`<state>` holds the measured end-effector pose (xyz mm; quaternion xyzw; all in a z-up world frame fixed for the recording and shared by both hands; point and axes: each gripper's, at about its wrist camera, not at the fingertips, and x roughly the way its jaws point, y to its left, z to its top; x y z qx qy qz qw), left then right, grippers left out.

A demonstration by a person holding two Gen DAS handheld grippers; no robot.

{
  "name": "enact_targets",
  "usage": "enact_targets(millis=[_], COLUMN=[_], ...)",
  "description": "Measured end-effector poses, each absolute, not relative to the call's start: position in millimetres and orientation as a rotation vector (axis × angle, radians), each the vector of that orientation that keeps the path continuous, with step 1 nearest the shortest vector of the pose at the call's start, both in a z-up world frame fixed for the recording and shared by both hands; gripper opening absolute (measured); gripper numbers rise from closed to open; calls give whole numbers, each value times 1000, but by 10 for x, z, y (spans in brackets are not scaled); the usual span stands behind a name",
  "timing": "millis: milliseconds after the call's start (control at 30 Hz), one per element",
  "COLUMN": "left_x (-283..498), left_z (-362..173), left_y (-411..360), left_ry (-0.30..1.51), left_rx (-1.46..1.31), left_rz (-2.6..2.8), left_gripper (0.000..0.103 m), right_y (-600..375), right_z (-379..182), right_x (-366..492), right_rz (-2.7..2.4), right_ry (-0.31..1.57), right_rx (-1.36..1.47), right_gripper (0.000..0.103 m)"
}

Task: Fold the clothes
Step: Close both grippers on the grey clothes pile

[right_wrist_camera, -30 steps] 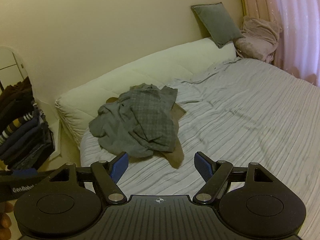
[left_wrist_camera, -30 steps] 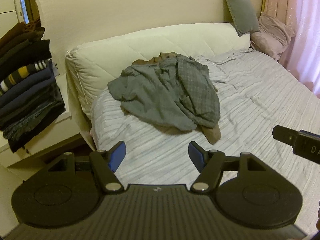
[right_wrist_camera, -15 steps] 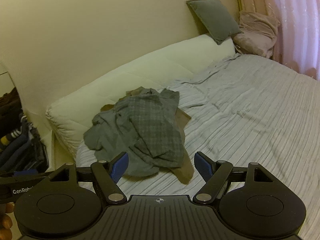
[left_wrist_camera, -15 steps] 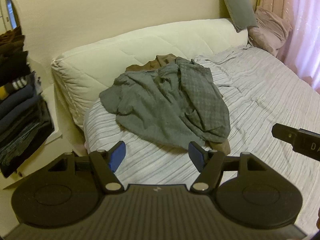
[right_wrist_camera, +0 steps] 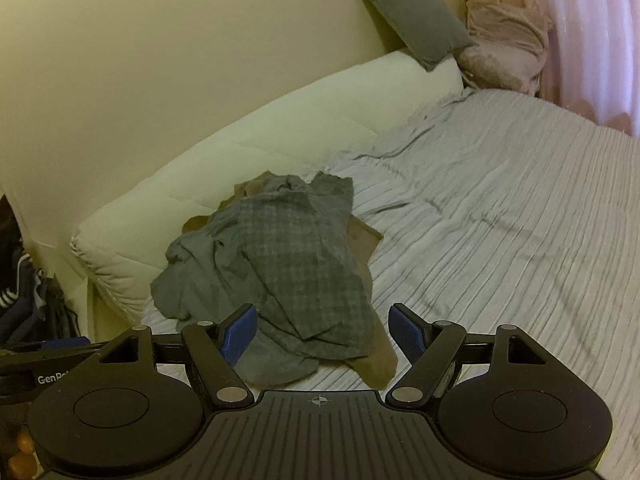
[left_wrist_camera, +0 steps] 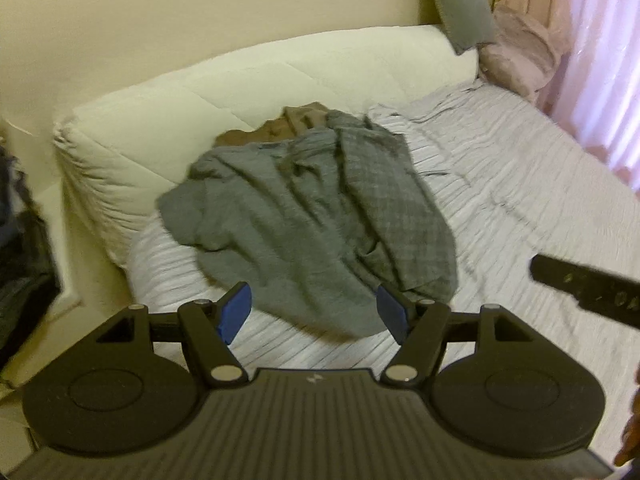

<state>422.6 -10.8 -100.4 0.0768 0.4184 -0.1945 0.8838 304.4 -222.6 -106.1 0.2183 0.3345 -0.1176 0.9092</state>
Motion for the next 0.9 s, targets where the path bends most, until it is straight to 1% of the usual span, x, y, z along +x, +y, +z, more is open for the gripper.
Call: enact_targets(millis=[167,200,233,300,467,533,567,600,633,667,900], left_x=[4447,4492,4537,4645,4898,5001,5046,5094,5141,5182,5412], left_z=[-1161,-1199,-1237,-1331,-1605,-1723,-1781,-1842,-1903,-1950,-2232], left_y=[-142,-167,-191,-245,-397,-459,-489,-517,-546,-565,-705], left_ry=[895,898,901,922,964,983,991,1003,1015,1024,1071], left_rx=[96,99,102,99,105,103,107,109,111,110,117], left_rz=[-460,-469,-479,-500,-538,-560,-567,-573,-578,-581,-613], left_gripper=[65,64,60,56,55,47,46,43,41,41,43], right_y=[-2333,-2359,-2387,-2443,-2544,-2583,-2600,-2618,-2637,-2659,-2801], right_z=[-1223,-1264,-1305,-1388,-1647,-1765,-1822,-1879,-1937,-1999,-2397], right_x=[3173,3203,3236,3300,3482,3569,3605,3640,3676,3719,3920], right_rz=[-263,-265,-264,-263,-252,-248,-246,-243,-239,-232,-234], right_ry=[722,729,738,754,790,803,807,812,818,828,844], right_rx=[452,452,454,458,473,479,483,488,492,499,586], right_gripper=[76,76,76,76,76,76,76,72,65,53,54])
